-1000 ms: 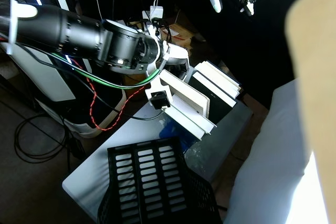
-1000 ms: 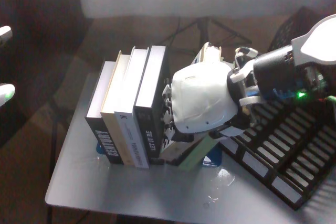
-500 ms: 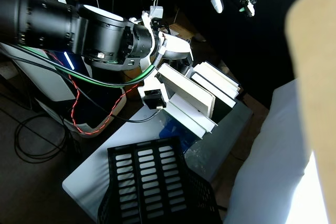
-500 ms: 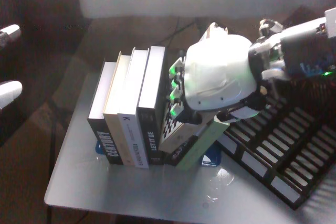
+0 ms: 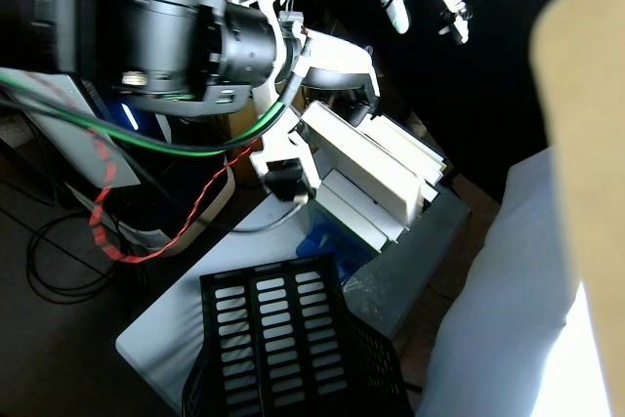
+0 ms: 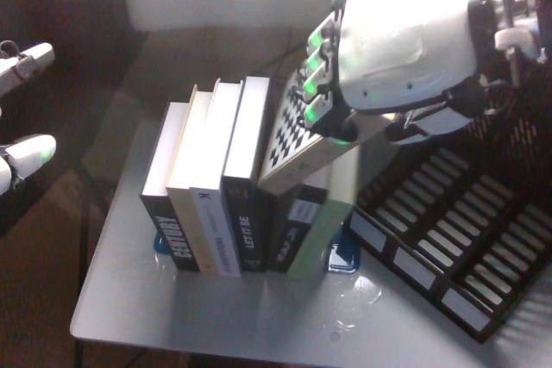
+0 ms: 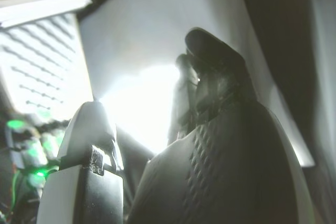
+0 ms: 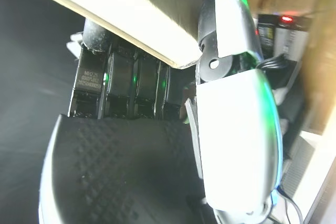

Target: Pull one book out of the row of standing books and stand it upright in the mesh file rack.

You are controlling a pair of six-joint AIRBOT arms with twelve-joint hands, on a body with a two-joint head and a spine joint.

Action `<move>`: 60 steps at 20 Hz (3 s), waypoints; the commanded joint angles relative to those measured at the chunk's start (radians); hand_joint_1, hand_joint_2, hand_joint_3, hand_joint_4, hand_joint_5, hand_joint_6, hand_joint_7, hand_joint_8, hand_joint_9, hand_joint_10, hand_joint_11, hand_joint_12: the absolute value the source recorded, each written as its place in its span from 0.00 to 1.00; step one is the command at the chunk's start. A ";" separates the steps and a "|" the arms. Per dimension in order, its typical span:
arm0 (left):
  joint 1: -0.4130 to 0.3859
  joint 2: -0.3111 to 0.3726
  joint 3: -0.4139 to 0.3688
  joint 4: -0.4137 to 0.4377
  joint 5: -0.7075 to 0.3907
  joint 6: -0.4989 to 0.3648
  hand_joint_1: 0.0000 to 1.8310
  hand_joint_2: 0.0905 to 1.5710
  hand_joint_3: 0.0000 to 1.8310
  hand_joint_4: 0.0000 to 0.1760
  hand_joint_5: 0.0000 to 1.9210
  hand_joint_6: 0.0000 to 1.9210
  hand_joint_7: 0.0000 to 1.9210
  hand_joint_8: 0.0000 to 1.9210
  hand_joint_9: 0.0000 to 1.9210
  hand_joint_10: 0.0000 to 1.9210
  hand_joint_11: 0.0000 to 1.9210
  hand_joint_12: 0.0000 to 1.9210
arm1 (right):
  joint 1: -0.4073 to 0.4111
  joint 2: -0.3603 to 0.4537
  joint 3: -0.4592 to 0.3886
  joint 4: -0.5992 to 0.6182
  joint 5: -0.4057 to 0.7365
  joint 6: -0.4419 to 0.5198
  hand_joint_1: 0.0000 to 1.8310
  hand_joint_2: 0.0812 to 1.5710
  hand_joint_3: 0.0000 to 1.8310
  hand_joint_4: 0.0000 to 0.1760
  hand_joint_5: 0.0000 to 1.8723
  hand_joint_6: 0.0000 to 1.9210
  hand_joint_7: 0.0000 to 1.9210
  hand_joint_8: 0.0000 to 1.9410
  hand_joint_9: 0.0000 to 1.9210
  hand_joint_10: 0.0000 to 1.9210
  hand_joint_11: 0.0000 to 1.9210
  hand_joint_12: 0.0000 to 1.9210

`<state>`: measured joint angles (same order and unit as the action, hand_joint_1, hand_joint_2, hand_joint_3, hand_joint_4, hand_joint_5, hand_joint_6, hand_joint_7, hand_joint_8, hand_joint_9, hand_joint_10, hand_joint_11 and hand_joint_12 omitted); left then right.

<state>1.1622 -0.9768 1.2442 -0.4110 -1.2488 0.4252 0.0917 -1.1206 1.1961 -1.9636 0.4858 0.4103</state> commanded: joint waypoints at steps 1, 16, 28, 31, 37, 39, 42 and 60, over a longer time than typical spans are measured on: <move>-0.007 -0.003 0.010 -0.020 -0.120 -0.002 0.34 0.87 0.00 0.24 0.07 0.01 0.12 0.01 0.00 0.35 0.00 0.88 | 0.021 0.021 -0.002 0.038 -0.041 0.002 0.62 0.81 0.00 0.00 0.38 0.78 0.35 0.73 0.30 0.72 0.17 1.00; -0.024 -0.013 0.011 -0.013 -0.114 -0.005 0.34 0.88 0.00 0.14 0.08 0.01 0.12 0.00 0.00 0.33 0.00 0.93 | 0.254 0.141 -0.061 -0.043 -0.097 -0.004 0.73 0.77 0.00 0.00 0.41 0.67 0.42 0.70 0.31 0.83 0.07 1.00; -0.039 -0.018 0.007 -0.011 -0.105 -0.004 0.40 0.87 0.00 0.00 0.08 0.01 0.12 0.00 0.00 0.27 0.00 0.80 | 0.450 0.301 -0.178 -0.423 -0.124 0.221 0.73 0.78 0.00 0.00 0.41 0.69 0.40 0.69 0.31 0.85 0.07 1.00; -0.039 -0.019 0.004 -0.011 -0.104 -0.005 0.41 0.87 0.00 0.00 0.09 0.01 0.13 0.00 0.00 0.31 0.00 0.82 | 0.454 0.314 -0.187 -0.524 -0.116 0.300 0.73 0.76 0.00 0.00 0.40 0.70 0.44 0.64 0.35 0.80 0.16 1.00; -0.039 -0.016 -0.005 -0.015 -0.105 -0.005 0.45 0.87 0.00 0.00 0.09 0.01 0.13 0.00 0.00 0.30 0.00 0.81 | 0.434 0.323 -0.188 -0.617 -0.099 0.382 0.74 0.75 0.00 0.00 0.40 0.67 0.45 0.61 0.40 0.77 0.26 0.99; -0.039 -0.017 -0.009 -0.018 -0.105 -0.004 0.47 0.86 0.00 0.00 0.09 0.00 0.13 0.00 0.04 0.24 0.00 0.67 | 0.408 0.325 -0.187 -0.618 -0.101 0.387 0.73 0.77 0.01 0.00 0.39 0.59 0.41 0.72 0.37 0.89 0.33 1.00; -0.042 -0.017 -0.012 -0.018 -0.101 -0.002 0.47 0.86 0.00 0.00 0.09 0.00 0.12 0.00 0.09 0.10 0.00 0.64 | 0.374 0.320 -0.183 -0.620 -0.101 0.389 0.74 0.75 0.00 0.00 0.37 0.66 0.44 0.63 0.42 0.79 0.35 0.94; -0.023 -0.016 -0.025 -0.037 -0.118 -0.006 0.43 0.85 0.00 0.00 0.10 0.00 0.13 0.00 0.11 0.08 0.00 0.72 | 0.099 0.141 -0.070 -0.615 -0.238 0.390 0.74 0.73 0.00 0.00 0.43 0.60 0.43 0.62 0.44 0.75 0.38 0.89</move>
<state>1.1416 -0.9955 1.2182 -0.4305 -1.2404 0.4236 0.1738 -0.9977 1.1255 -2.5801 0.3553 0.8150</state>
